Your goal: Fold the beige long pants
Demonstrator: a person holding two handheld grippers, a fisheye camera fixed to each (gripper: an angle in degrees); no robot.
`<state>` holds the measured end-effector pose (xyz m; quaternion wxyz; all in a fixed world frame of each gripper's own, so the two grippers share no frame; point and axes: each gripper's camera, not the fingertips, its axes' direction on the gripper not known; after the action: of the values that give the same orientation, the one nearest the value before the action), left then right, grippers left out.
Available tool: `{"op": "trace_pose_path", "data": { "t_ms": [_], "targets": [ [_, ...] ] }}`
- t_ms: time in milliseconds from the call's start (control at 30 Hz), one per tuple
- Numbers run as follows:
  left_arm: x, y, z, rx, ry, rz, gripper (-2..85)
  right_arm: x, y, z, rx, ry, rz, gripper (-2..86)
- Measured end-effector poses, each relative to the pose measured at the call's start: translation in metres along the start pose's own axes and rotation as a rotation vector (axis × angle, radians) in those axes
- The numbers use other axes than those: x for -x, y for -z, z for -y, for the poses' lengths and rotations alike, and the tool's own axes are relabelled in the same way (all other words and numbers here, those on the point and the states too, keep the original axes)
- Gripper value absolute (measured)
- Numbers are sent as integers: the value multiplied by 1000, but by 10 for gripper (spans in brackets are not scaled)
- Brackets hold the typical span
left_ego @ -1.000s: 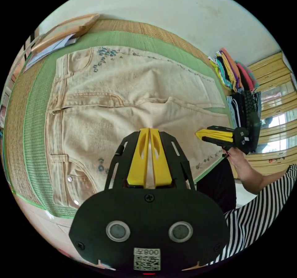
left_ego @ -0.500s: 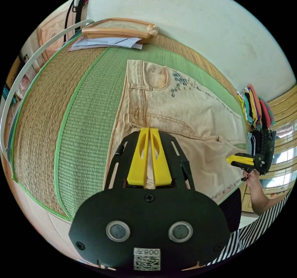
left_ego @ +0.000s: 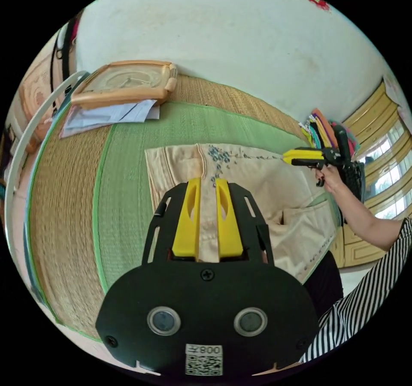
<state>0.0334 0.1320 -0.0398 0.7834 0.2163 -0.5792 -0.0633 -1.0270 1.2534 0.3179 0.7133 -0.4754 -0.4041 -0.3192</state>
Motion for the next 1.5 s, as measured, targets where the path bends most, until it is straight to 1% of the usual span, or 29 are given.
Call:
{"op": "trace_pose_path", "data": {
  "t_ms": [67,100,167,267,333,467,533,600,667,800,900,967,1100,1300,1500],
  "targets": [
    [5,-15,34,97,-66,62,64,0,-15,29,57,39,-35,81],
    [6,-18,42,116,-79,82,64,1,-18,35,65,47,-44,81],
    [7,-30,71,212,-138,142,69,5,-26,56,87,76,-65,85],
    [6,-40,101,287,-196,171,80,11,-35,79,108,108,-79,89],
    [4,-51,115,366,-246,202,89,14,-42,92,136,120,-82,90],
    [-1,-73,133,505,-345,326,102,21,-50,114,162,147,-72,88],
    [-1,-85,137,565,-376,340,107,25,-52,121,173,157,-64,87],
    [-2,-90,143,587,-398,332,108,26,-51,129,183,157,-57,86],
    [2,-92,150,619,-401,289,105,26,-49,137,192,157,-40,86],
    [0,-95,154,641,-407,283,91,30,-44,149,212,142,-23,81],
    [-11,-99,152,667,-434,273,54,36,-38,156,222,135,-31,70],
    [-22,-99,145,652,-455,331,40,41,-31,160,239,123,-24,44],
    [-32,-87,137,595,-439,370,28,49,-18,164,264,107,-24,26],
    [-49,-48,121,506,-434,388,17,71,42,166,237,89,-72,18],
    [-76,-8,87,414,-452,414,15,105,131,145,154,41,-98,16]
  ]
}}
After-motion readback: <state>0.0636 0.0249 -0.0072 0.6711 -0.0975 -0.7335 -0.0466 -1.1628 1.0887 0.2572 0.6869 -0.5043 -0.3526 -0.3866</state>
